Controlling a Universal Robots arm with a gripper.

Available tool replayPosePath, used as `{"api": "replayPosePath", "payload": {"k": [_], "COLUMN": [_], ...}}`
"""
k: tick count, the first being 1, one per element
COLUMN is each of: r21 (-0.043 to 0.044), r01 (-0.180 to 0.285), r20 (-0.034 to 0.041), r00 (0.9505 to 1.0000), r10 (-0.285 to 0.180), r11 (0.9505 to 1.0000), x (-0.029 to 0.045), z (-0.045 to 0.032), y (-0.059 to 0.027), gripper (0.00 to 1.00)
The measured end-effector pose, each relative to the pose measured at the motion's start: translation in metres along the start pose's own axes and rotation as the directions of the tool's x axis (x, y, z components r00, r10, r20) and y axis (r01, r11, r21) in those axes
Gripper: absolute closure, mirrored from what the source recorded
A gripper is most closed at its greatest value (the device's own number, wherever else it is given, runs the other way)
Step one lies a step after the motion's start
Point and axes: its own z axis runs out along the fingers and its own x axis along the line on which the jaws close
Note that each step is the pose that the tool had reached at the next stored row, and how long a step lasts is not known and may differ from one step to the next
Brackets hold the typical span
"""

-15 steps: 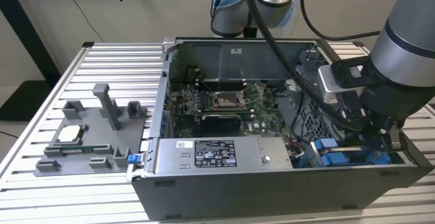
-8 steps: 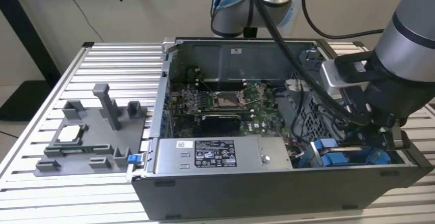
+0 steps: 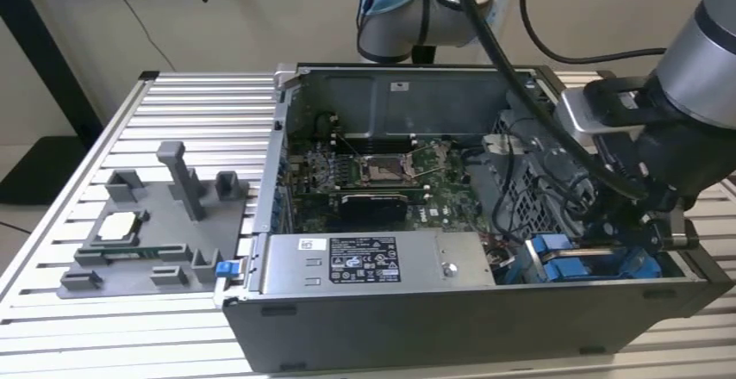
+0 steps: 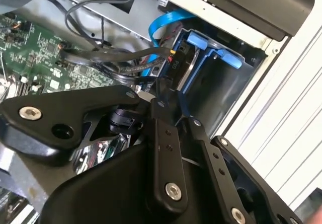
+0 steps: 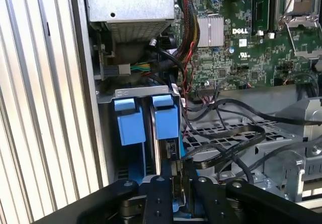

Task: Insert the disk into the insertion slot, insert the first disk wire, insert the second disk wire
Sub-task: 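Insert the second disk wire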

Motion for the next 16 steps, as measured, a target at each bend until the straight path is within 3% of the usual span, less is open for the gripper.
{"api": "replayPosePath", "payload": {"k": [5,16], "r21": [-0.0122,-0.0161], "r01": [-0.002,-0.005], "r20": [-0.0009,0.0152], "r00": [1.0000,0.9999], "r10": [0.002,0.005], "r11": [0.9999,0.9999], "x": [-0.0023,-0.0018], "z": [-0.0123,-0.0126], "y": [-0.0019,-0.0021], "gripper": [0.00,0.00]}}
